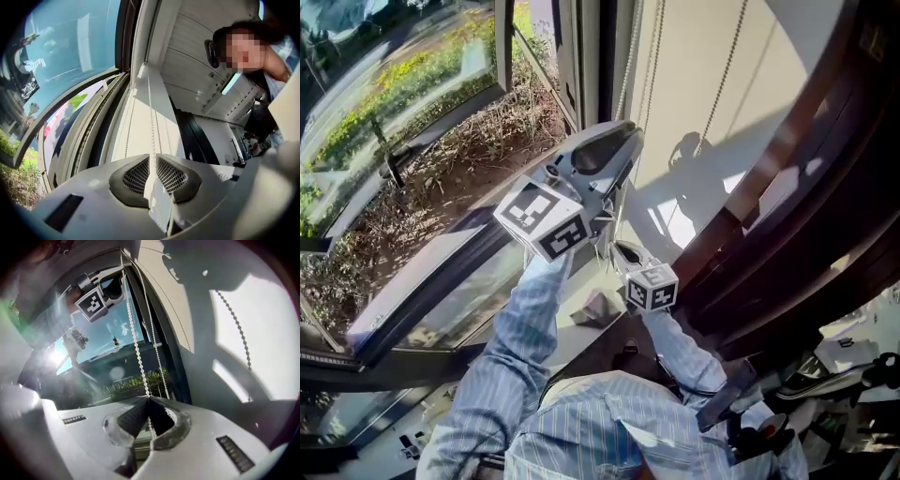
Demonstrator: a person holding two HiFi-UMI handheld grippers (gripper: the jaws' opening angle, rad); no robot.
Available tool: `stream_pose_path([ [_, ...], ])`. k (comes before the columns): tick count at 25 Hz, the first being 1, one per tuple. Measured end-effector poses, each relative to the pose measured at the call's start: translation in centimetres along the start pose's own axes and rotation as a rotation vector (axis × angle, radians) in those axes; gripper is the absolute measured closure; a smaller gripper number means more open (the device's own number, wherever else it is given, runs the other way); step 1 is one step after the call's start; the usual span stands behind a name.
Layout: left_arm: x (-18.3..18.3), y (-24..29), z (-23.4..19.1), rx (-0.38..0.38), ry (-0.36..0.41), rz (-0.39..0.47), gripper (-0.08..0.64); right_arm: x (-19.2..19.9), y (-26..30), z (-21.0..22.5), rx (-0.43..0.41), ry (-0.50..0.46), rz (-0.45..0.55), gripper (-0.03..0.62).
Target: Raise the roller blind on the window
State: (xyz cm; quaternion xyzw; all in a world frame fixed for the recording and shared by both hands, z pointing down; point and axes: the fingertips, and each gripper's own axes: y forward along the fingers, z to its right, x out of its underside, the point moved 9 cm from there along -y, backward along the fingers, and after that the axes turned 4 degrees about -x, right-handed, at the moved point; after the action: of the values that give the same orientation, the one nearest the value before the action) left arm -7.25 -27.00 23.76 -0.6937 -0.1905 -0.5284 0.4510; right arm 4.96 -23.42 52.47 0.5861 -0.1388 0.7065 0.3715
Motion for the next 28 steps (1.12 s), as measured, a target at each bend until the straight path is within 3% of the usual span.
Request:
stream_pose_path([
  [6,0.4,1.4,-0.5,0.004,-0.012,0.034,0.518,0.0,0.2,0.0,0.001,0.004,0.012,0.587],
  [10,0.6,1.4,-0.9,0.024,-0.089,0.016,0.547,0.0,0.5,-0.3,-0.009,-0.004,0.018,0.587],
  [15,1.1,-0.2,-1.5,-0.023,-0.163,0.064,0.548,0.9,0.5,-0.4,0.002,-0.016,0.035,0.586],
  [17,2.2,-0.6,-1.3,-0.023,-0.174,0.035,0.549,2.2,0.8,-0.4,0.005,-0.016,0.002,0.586],
  [20,5.9,-2.0,-1.8,-0.055,-0.185,-0.03,0.549,5.8,1.5,0.2,0.026,0.015,-0.13,0.588],
  [25,15.7,-7.2,-2.0,-0.142,-0.273,-0.217,0.549,15.2,1.2,1.7,0.065,0.082,-0.486,0.588],
  [28,19.4,-10.4,-2.0,-0.195,-0.319,-0.252,0.549,18.9,0.6,1.3,0.039,0.062,-0.632,0.586],
])
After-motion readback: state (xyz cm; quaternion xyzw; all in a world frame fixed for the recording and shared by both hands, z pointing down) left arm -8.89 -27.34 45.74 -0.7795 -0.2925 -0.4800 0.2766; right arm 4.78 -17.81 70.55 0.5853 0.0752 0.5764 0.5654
